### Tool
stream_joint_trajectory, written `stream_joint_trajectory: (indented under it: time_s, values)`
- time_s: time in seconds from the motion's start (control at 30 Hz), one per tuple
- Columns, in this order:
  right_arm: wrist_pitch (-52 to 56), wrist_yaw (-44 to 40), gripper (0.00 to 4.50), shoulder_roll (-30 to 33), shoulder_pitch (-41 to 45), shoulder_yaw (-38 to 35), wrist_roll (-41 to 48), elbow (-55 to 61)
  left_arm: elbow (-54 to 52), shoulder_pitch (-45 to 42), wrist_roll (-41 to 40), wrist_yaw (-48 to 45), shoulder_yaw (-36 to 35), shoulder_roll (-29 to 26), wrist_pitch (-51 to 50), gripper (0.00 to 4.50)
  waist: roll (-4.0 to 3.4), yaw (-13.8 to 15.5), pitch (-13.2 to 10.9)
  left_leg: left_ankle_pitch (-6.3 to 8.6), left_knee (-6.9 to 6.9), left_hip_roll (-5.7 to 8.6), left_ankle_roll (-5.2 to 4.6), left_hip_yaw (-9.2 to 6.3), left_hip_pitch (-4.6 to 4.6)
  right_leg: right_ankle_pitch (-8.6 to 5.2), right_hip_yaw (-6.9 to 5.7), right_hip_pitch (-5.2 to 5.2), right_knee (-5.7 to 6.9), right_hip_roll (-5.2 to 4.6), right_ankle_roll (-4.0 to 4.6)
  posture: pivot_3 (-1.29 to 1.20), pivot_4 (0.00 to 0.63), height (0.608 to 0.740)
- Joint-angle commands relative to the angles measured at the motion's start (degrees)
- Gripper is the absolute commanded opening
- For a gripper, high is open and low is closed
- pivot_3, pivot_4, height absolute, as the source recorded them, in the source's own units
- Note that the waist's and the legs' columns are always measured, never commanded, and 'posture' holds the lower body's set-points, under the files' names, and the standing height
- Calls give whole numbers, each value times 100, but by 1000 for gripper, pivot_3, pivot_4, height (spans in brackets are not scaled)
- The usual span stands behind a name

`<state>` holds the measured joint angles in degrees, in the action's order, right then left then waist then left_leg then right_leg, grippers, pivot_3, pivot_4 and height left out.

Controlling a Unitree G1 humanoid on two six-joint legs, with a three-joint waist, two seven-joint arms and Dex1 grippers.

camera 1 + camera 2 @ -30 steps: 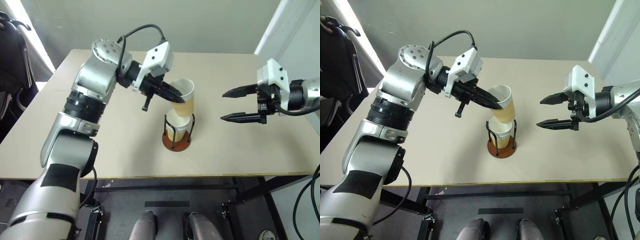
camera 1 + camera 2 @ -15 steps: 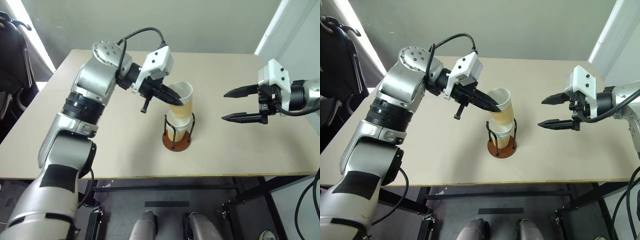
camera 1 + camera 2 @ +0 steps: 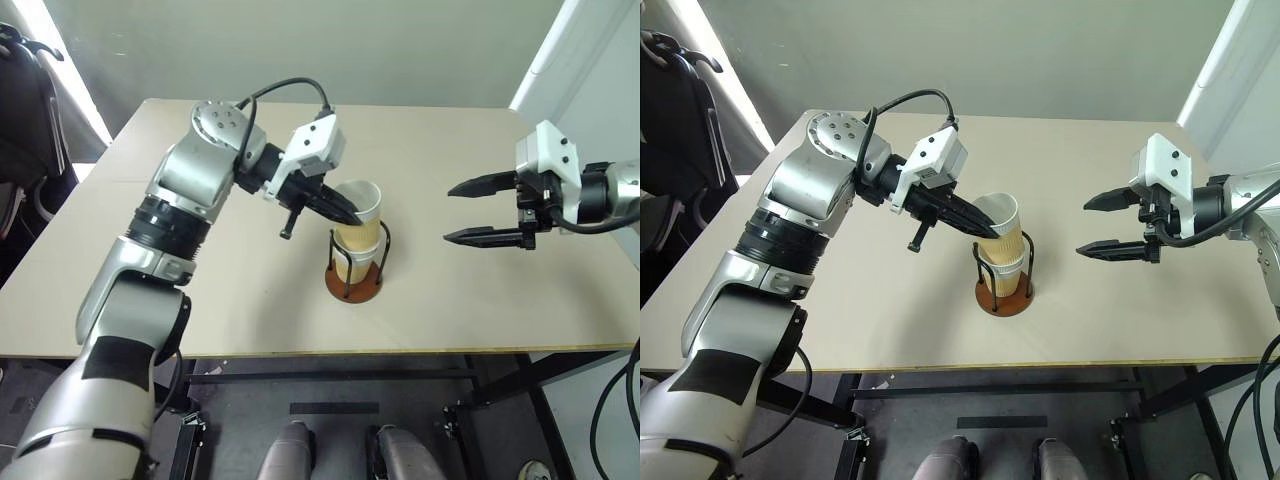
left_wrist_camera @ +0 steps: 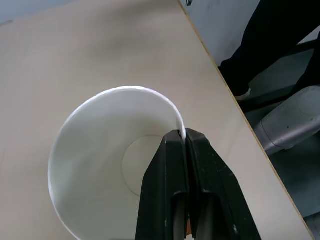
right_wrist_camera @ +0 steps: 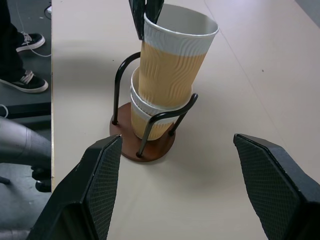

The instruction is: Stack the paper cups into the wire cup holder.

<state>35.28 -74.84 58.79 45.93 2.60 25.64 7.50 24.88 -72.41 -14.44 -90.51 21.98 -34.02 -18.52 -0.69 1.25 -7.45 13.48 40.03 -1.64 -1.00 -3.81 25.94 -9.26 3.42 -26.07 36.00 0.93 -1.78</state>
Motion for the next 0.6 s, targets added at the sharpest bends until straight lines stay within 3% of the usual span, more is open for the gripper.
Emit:
stream_joint_trajectory:
  time_s: [0.03, 0.23, 0.27, 0.37, 0.6]
  values:
    - [-69, 51, 3605, 90, 66, -272, 36, 145, -142, -67, 42, -199, -63, -15, 121, 9, 0, 0, 0, 0, 0, 0, 0, 0, 0, 0, 0, 0, 0, 0, 0, 0, 150, 740]
    - [-73, 56, 3605, 83, 64, -267, 35, 135, -112, -63, 174, -199, -6, -57, 164, 9, 0, 0, 0, 0, 0, 0, 0, 0, 0, 0, 0, 0, 0, 0, 0, 0, 150, 740]
    - [-75, 56, 3605, 82, 61, -267, 35, 133, -128, -59, 153, -199, 17, -74, 155, 200, 0, 0, 0, 0, 0, 0, 0, 0, 0, 0, 0, 0, 0, 0, 0, 0, 150, 740]
    - [-95, 43, 3605, 81, 49, -267, 31, 87, -143, -89, 114, -194, -53, -48, 110, 900, 0, 0, 0, 0, 0, 0, 0, 0, 0, 0, 0, 0, 0, 0, 0, 0, 150, 740]
    - [-131, 41, 3605, 25, 146, -251, 30, -69, -133, -131, -16, -187, -237, 41, -61, 3356, 0, 0, 0, 0, 0, 0, 0, 0, 0, 0, 0, 0, 0, 0, 0, 0, 150, 740]
